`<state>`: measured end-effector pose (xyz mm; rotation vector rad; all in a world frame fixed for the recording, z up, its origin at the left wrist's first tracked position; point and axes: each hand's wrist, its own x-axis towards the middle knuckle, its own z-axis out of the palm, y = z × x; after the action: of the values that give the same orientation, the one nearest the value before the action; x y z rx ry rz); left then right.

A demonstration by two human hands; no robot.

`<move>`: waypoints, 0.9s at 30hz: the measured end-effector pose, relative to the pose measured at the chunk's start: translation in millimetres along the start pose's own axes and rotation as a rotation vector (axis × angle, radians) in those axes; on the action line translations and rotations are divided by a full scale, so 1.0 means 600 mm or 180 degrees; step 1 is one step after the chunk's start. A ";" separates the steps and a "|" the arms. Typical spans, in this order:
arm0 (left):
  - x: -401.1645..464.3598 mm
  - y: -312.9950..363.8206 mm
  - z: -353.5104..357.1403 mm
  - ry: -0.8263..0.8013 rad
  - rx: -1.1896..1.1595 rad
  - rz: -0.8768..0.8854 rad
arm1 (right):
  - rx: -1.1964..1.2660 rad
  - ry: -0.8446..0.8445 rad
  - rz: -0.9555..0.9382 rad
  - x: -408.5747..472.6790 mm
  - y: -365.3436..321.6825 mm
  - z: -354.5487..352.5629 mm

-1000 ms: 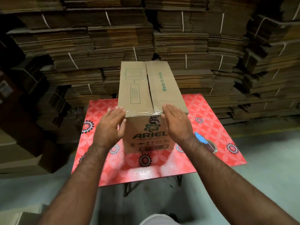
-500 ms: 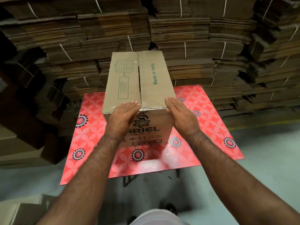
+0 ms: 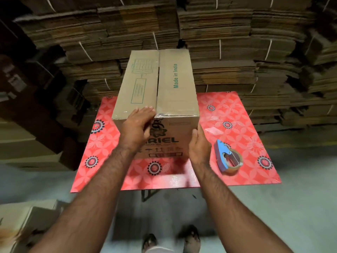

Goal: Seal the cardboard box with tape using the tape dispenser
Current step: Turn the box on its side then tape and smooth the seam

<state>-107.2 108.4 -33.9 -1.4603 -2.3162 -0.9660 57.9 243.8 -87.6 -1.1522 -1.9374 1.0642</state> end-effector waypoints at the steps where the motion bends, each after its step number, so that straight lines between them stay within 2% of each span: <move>1: -0.002 0.006 -0.002 -0.0028 0.0088 0.0029 | -0.0006 -0.0024 -0.0056 -0.009 0.000 -0.005; 3: -0.002 0.017 0.001 -0.0069 0.0242 -0.0044 | 0.0013 0.0192 -0.0453 -0.003 -0.024 -0.010; 6: 0.005 0.023 0.018 -0.0020 0.0378 -0.0384 | -0.0388 0.0278 -0.1293 0.033 -0.071 0.003; 11: 0.003 0.030 0.025 0.0248 0.0958 -0.0425 | -0.1039 0.0397 -0.2200 0.058 -0.040 0.002; 14: 0.004 0.014 0.011 0.0224 0.1037 -0.0286 | -0.0946 0.0400 -0.2212 0.067 -0.035 -0.005; 22: -0.025 -0.078 -0.055 0.0010 0.0820 -0.0416 | -0.0890 0.0374 -0.2318 0.065 -0.034 -0.013; 27: -0.053 -0.111 -0.083 0.0451 0.0111 -0.0484 | -0.1246 0.0311 -0.2243 0.063 -0.042 -0.014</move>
<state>-157.5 34.8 -39.8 -1.1758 -2.3541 -1.0270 39.7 273.3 -57.2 -0.5863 -2.2663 0.2587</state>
